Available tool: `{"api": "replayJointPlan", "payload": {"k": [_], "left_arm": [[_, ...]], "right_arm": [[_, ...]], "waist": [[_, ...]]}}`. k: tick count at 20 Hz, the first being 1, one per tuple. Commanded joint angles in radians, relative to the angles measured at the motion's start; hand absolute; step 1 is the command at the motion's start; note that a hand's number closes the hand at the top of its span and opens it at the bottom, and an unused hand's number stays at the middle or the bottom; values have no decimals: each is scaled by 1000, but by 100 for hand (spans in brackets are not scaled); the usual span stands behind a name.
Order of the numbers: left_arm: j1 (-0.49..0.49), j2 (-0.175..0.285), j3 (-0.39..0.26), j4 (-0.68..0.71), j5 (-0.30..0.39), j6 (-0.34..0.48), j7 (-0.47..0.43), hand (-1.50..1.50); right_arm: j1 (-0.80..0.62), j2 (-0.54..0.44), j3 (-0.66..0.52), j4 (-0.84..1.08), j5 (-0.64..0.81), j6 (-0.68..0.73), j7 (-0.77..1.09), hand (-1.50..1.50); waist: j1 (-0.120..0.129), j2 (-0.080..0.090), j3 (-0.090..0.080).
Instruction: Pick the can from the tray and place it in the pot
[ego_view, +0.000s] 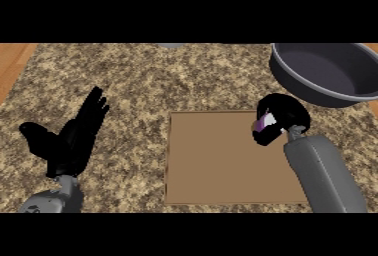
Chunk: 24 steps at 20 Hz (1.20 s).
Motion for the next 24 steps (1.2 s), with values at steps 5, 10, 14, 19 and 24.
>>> {"api": "replayJointPlan", "payload": {"k": [5, 10, 14, 19, 24], "left_arm": [[29, 16, 27, -23, 7, 3, 0, 0], [28, -11, -12, -55, -15, 21, 21, 0], [-11, 15, 19, -9, 6, -13, 8, 0], [0, -6, 7, -2, 3, -10, -17, 0], [4, 3, -1, -54, 12, -23, 39, 0]], "right_arm": [[68, -171, -382, 18, 63, -266, 447, 150], [141, -158, -340, -219, 163, -320, 586, 150], [99, -206, -338, -403, 148, -214, 617, 150], [-5, -279, -288, -547, 188, -108, 630, 150], [-126, -309, -289, -523, 173, -152, 568, 150]], "waist": [[-37, -7, -2], [-5, -9, -1], [10, -3, -1], [20, -2, -1], [34, 1, 0]]}}
